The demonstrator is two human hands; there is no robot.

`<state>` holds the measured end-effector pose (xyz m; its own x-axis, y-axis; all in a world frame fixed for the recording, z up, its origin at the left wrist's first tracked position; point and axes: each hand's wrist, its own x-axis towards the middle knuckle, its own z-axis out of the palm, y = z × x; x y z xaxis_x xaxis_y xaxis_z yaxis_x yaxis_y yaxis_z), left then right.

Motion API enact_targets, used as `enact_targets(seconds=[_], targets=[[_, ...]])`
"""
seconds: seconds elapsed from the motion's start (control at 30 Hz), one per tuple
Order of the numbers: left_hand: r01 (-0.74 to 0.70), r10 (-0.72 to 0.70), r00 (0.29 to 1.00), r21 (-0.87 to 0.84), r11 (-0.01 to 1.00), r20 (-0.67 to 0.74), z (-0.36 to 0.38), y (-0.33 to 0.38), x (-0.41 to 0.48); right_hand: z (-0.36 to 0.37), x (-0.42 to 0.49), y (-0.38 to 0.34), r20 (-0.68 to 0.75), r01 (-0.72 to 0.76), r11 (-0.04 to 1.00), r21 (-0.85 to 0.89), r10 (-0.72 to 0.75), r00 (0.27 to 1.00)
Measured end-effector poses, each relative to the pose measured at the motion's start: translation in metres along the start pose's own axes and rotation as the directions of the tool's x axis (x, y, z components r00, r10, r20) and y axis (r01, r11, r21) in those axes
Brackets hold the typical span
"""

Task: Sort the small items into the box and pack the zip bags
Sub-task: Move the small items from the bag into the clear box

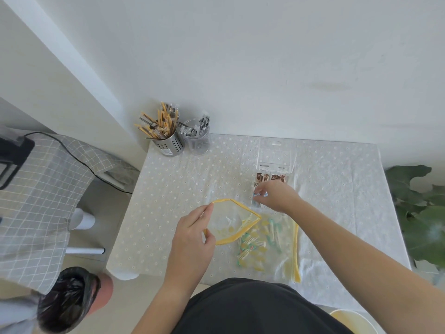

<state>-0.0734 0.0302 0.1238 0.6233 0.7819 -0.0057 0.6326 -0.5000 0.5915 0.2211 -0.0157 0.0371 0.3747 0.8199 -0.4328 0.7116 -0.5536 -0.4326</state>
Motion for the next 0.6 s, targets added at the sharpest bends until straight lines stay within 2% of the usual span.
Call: enact_targets(seconds=[0.13,0.23,0.4,0.5,0.53,0.6], targets=[[-0.006,0.006,1.0,-0.014,1.0,-0.002,0.0,0.0,-0.004,-0.003,0.006,-0.002,0.017,-0.052,0.996,0.067,0.051,0.999],[-0.015,0.015,1.0,-0.025,1.0,0.0,-0.001,0.001,-0.008,-0.006,0.01,-0.001,-0.025,-0.117,0.986,0.121,0.121,0.992],[-0.019,0.018,1.0,-0.041,0.999,-0.016,-0.004,-0.001,-0.016,-0.003,0.006,-0.006,0.035,-0.114,0.99,0.081,0.111,0.993],[-0.006,0.005,1.0,-0.079,0.997,-0.008,-0.007,-0.003,-0.017,-0.006,-0.002,-0.015,-0.054,-0.108,0.992,0.061,0.111,0.992],[0.008,-0.009,1.0,-0.103,0.995,-0.005,-0.009,-0.004,-0.016,-0.009,-0.009,-0.021,-0.117,-0.102,0.988,0.118,0.115,0.986],[0.063,-0.062,0.998,-0.178,0.982,0.014,-0.016,-0.004,-0.009,-0.016,-0.031,-0.035,-0.219,-0.028,0.937,0.349,0.11,0.97]])
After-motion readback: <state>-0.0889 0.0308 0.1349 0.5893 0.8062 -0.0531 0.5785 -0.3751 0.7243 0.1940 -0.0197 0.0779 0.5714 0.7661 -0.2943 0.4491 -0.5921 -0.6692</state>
